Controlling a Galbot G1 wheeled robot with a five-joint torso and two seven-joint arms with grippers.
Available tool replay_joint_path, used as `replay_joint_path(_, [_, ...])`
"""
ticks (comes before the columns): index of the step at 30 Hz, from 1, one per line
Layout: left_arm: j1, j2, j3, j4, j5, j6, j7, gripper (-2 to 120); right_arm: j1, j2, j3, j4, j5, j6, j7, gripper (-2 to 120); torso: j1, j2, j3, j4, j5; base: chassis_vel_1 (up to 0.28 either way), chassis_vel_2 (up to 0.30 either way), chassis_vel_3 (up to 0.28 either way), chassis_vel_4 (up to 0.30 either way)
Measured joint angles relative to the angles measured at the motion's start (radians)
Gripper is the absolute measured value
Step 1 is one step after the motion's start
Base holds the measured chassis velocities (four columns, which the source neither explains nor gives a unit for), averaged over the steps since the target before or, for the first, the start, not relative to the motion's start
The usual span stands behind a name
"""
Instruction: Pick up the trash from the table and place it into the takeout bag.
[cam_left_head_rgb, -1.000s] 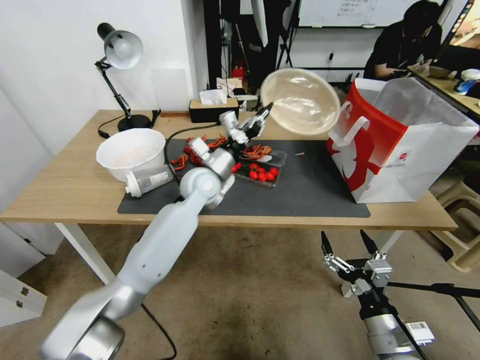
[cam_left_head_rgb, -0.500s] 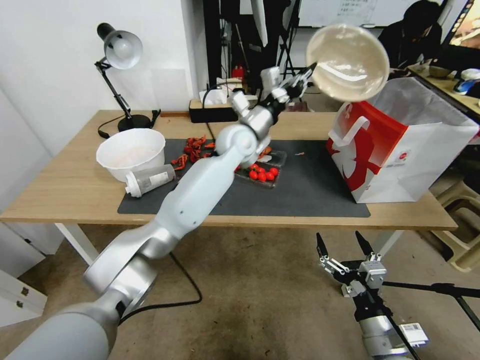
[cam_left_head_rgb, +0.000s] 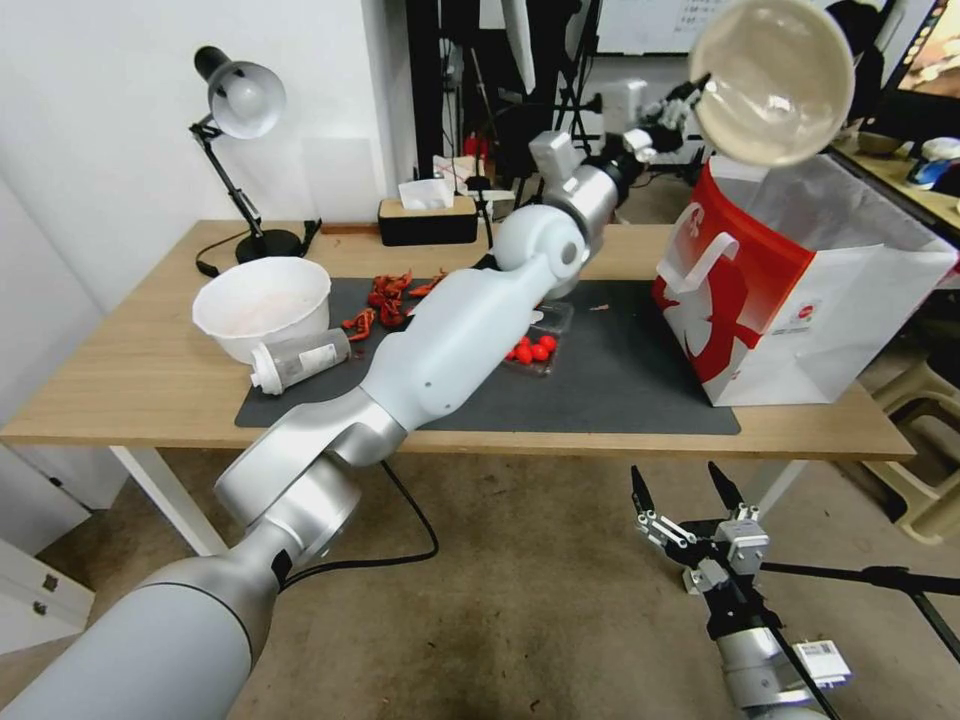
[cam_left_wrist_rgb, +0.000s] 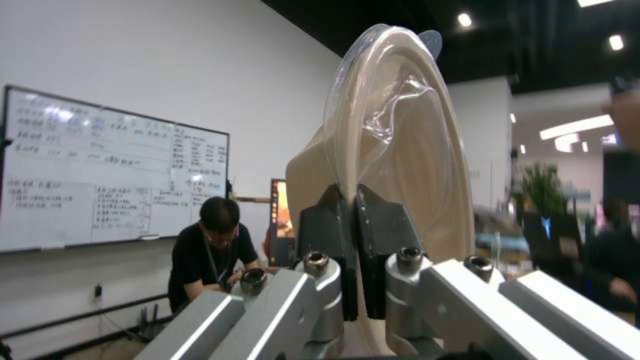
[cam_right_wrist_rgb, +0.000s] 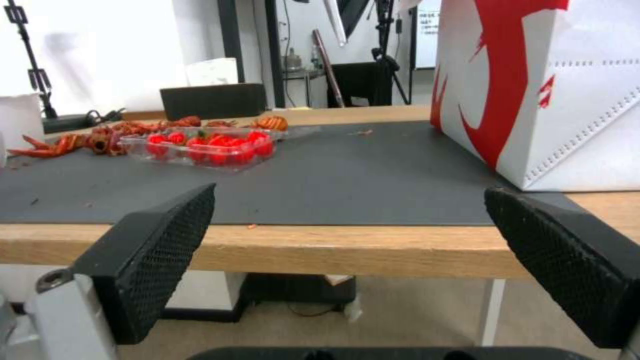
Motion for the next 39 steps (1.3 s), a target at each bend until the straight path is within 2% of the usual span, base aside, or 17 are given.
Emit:
replay_joint_path(7, [-0.007, 0.001, 0.091, 0.022, 0.141, -0.038, 0.009, 4, -0.001, -0.002, 0.006, -0.006, 0.006, 0.003, 0.0, 100, 0.0, 0.0, 0.0, -0.0002, 0.0001, 0.0, 0.0, 0.0, 0.0])
replay_joint_path(11, [-0.01, 0.002, 0.121, 0.02, 0.193, -0.041, 0.009, 22, -0.002, -0.003, 0.01, -0.008, 0.011, 0.008, 0.001, 100, 0.0, 0.0, 0.0, -0.0004, 0.0001, 0.0, 0.0, 0.0, 0.0])
replay_joint_path(14, [-0.013, 0.003, 0.122, 0.017, 0.199, -0.041, 0.01, 27, -0.002, -0.003, 0.012, -0.009, 0.012, 0.008, 0.0, 100, 0.0, 0.0, 0.0, -0.0002, 0.0, 0.0, 0.0, 0.0, 0.0])
replay_joint_path(15, [-0.015, 0.003, 0.121, 0.009, 0.2, -0.041, 0.007, 35, -0.002, -0.003, 0.011, -0.012, 0.013, 0.011, 0.0, 100, 0.0, 0.0, 0.0, -0.0002, 0.0, 0.0, 0.0, 0.0, 0.0])
replay_joint_path(16, [-0.015, 0.003, 0.121, 0.009, 0.2, -0.041, 0.007, 35, -0.002, -0.003, 0.011, -0.012, 0.013, 0.011, 0.0, 100, 0.0, 0.0, 0.0, -0.0002, 0.0, 0.0, 0.0, 0.0, 0.0])
replay_joint_path(19, [-0.005, 0.009, 0.115, -0.031, 0.183, -0.038, -0.016, 52, -0.001, -0.002, 0.009, -0.014, 0.013, 0.013, 0.0, 100, 0.0, 0.0, 0.0, -0.0005, -0.0001, 0.0, 0.0, 0.0, 0.0])
replay_joint_path(20, [-0.005, 0.009, 0.115, -0.031, 0.183, -0.038, -0.016, 52, -0.001, -0.002, 0.009, -0.014, 0.013, 0.013, 0.0, 100, 0.0, 0.0, 0.0, -0.0005, -0.0001, 0.0, 0.0, 0.0, 0.0])
replay_joint_path(24, [0.021, 0.054, 0.109, -0.087, 0.168, -0.027, -0.056, 65, 0.0, -0.003, 0.007, -0.016, 0.013, 0.014, -0.001, 100, 0.0, 0.0, 0.0, -0.0002, -0.0001, 0.0, 0.0, 0.0, 0.0])
replay_joint_path(27, [0.059, 0.121, 0.106, -0.168, 0.201, 0.027, -0.15, 80, -0.005, -0.002, 0.008, -0.016, 0.013, 0.015, -0.001, 100, 0.0, 0.0, 0.0, 0.0, -0.0002, 0.0, 0.0, 0.0, 0.0])
replay_joint_path(28, [0.059, 0.121, 0.106, -0.168, 0.201, 0.027, -0.15, 80, -0.005, -0.002, 0.008, -0.016, 0.013, 0.015, -0.001, 100, 0.0, 0.0, 0.0, 0.0, -0.0002, 0.0, 0.0, 0.0, 0.0])
replay_joint_path(29, [0.07, 0.141, 0.104, -0.192, 0.216, 0.051, -0.178, 85, -0.008, -0.001, 0.009, -0.015, 0.012, 0.016, -0.001, 100, 0.0, 0.0, 0.0, -0.0005, -0.0002, 0.0, 0.0, 0.0, 0.0])
replay_joint_path(31, [0.113, 0.202, 0.092, -0.268, 0.242, 0.115, -0.261, 95, -0.01, -0.002, 0.01, -0.011, 0.009, 0.016, -0.001, 100, 0.0, 0.0, 0.0, -0.0004, -0.0003, 0.0, 0.0, 0.0, 0.0])
replay_joint_path(32, [0.113, 0.202, 0.092, -0.268, 0.242, 0.115, -0.261, 95, -0.01, -0.002, 0.01, -0.011, 0.009, 0.016, -0.001, 100, 0.0, 0.0, 0.0, -0.0004, -0.0003, 0.0, 0.0, 0.0, 0.0])
replay_joint_path(33, [0.133, 0.225, 0.084, -0.297, 0.253, 0.14, -0.297, 97, -0.01, -0.002, 0.01, -0.01, 0.009, 0.016, -0.001, 100, 0.0, 0.0, 0.0, 0.0, -0.0004, 0.0, 0.0, 0.0, 0.0])
replay_joint_path(35, [0.196, 0.278, 0.05, -0.371, 0.311, 0.233, -0.416, 99, -0.01, -0.003, 0.012, -0.005, 0.01, 0.013, -0.001, 100, 0.0, 0.0, 0.0, -0.0003, -0.0004, 0.0, 0.0, 0.0, 0.0])
replay_joint_path(36, [0.196, 0.278, 0.05, -0.371, 0.311, 0.233, -0.416, 99, -0.01, -0.003, 0.012, -0.005, 0.01, 0.013, -0.001, 100, 0.0, 0.0, 0.0, -0.0003, -0.0004, 0.0, 0.0, 0.0, 0.0])
replay_joint_path(39, [0.31, 0.354, -0.022, -0.465, 0.398, 0.359, -0.497, 100, -0.006, -0.005, 0.02, 0.004, 0.016, 0.003, 0.003, 100, 0.0, 0.0, 0.0, -0.0001, -0.0005, 0.0, 0.0, 0.0, 0.0])
